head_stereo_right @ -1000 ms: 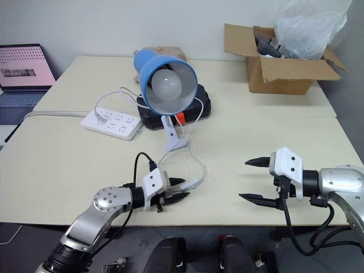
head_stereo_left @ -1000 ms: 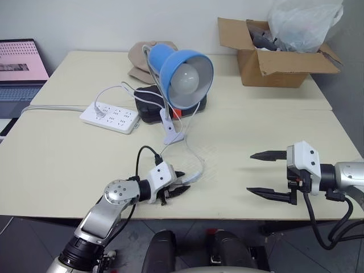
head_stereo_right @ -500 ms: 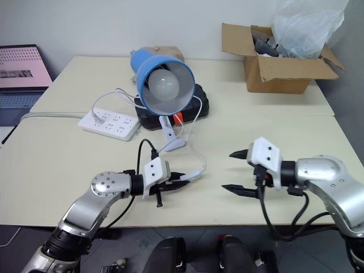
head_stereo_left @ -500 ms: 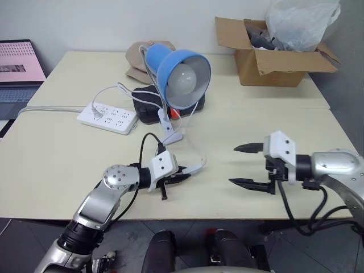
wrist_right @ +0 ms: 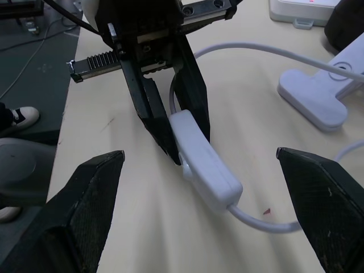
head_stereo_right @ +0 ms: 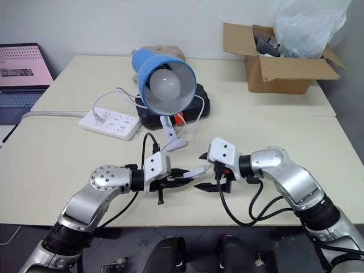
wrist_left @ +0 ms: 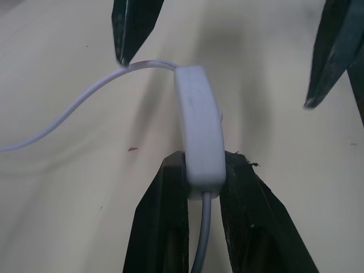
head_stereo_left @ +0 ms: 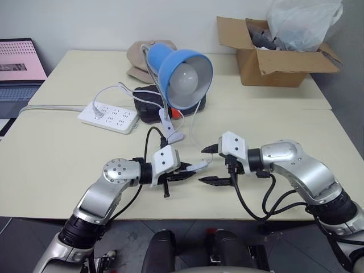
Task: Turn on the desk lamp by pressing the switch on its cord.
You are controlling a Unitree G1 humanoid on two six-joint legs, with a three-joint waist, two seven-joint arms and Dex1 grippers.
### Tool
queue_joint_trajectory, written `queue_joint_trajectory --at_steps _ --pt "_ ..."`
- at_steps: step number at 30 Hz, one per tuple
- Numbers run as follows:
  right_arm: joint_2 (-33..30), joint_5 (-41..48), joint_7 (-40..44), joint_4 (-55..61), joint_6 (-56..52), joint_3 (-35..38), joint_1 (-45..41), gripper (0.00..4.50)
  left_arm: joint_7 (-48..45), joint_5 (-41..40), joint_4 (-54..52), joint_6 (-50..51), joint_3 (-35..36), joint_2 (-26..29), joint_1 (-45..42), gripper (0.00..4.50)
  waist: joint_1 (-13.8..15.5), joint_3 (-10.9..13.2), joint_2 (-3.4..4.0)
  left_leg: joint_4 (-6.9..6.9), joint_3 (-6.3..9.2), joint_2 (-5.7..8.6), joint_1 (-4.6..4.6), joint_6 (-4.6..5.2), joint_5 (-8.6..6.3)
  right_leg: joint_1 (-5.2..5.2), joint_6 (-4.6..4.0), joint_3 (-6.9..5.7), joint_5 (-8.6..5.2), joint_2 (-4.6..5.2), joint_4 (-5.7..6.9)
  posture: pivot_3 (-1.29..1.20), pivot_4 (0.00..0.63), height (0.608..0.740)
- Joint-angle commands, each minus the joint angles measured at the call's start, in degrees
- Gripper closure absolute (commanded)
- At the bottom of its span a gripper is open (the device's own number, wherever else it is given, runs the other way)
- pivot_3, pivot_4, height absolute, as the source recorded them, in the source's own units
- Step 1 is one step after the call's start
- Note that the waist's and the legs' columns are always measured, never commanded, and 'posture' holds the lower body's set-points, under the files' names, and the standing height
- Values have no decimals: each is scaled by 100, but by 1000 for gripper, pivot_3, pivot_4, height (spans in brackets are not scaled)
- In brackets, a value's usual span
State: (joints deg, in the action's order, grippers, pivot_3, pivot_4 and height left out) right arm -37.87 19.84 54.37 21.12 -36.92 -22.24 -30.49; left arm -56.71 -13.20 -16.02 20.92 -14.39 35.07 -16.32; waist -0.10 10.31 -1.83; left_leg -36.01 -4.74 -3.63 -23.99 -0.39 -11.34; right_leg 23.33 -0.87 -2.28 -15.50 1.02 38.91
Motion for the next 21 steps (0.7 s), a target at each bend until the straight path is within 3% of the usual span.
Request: queue_joint_trajectory --at_steps 1,6,21 --pt "73 -127 145 -20 156 -37 -147 0 67 -31 -262 -14 16 -37 30 4082 0 0 0 0 0 0 0 0 0 0 0 0 0 0 0 0 150 740" --pt "116 -303 222 -185 265 -106 -186 0 100 -12 -279 -20 -9 -56 36 4082 1 0 0 0 0 0 1 0 0 0 0 0 0 0 2 0 150 740" --pt "204 -865 462 -608 812 -209 -235 3113 145 -15 -331 -3 4 -47 -4 4082 1 0 0 -1 -1 0 2 0 0 0 0 0 0 0 3 0 150 740"
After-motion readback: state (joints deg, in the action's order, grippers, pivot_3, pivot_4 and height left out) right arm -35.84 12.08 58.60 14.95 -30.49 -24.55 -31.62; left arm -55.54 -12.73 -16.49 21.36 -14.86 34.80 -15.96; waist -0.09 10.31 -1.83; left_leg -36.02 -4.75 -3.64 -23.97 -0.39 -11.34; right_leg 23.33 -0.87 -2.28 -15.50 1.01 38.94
